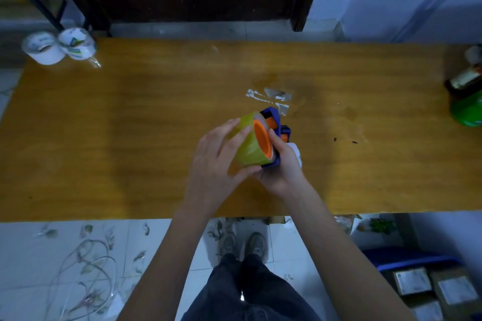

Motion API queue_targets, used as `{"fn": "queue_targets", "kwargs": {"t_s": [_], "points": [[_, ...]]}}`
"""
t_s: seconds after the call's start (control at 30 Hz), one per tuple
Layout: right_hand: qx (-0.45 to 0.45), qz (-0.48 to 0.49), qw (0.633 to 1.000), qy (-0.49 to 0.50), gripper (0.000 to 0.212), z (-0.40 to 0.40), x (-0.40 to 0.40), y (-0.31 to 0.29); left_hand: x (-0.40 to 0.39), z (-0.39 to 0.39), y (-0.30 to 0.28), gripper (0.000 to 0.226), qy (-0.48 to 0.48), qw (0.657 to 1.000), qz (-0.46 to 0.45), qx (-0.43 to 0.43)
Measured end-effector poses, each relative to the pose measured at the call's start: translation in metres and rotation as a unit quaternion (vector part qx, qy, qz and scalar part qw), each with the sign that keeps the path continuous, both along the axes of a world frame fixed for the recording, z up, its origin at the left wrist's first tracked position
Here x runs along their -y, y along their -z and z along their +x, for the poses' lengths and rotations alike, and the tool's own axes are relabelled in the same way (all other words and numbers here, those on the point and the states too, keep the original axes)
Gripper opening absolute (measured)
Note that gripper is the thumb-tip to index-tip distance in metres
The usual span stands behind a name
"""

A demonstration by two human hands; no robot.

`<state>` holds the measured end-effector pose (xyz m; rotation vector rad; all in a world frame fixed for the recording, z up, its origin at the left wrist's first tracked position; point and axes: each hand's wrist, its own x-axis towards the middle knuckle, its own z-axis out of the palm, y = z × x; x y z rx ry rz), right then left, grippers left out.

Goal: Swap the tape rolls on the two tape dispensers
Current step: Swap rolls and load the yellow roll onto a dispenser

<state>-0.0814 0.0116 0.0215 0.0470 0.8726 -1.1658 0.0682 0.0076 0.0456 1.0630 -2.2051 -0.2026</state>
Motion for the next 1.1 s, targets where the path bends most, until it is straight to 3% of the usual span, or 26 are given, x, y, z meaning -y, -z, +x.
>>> {"fn": "queue_targets", "kwargs": {"t_s": [0.17,0.23,0.4,0.53,0.67,0.87,1.1], "points": [[0.04,-0.011,0.999,-0.025,0.04,-0.002,-0.003,0.004,0.001,0.001,-0.003,0.02,0.025,0.997,-0.055,-0.045],[0.065,-0.019,0.997,-0.036,0.04,-0.003,-0.006,0.007,0.0,-0.001,-0.007,0.012,0.03,0.997,-0.052,-0.055],[0.075,-0.064,0.993,-0.064,0.034,0.0,-0.012,0.012,0.0,-0.005,-0.022,0.009,0.066,0.995,-0.012,-0.069],[0.044,-0.053,0.994,-0.081,0.025,0.002,-0.018,0.024,0.007,0.001,-0.036,0.019,0.085,0.996,-0.009,-0.004],[0.018,-0.051,0.993,-0.105,0.026,0.003,-0.022,0.023,0.009,0.001,-0.049,0.013,0.073,0.996,0.048,-0.02],[0.0,-0.065,0.992,-0.112,0.024,0.006,-0.027,0.014,0.027,0.003,-0.063,0.006,-0.027,0.964,0.221,-0.149],[-0.03,-0.085,0.983,-0.16,0.034,0.001,-0.03,-0.006,0.072,0.008,-0.075,0.014,-0.106,0.944,0.267,-0.163]]}}
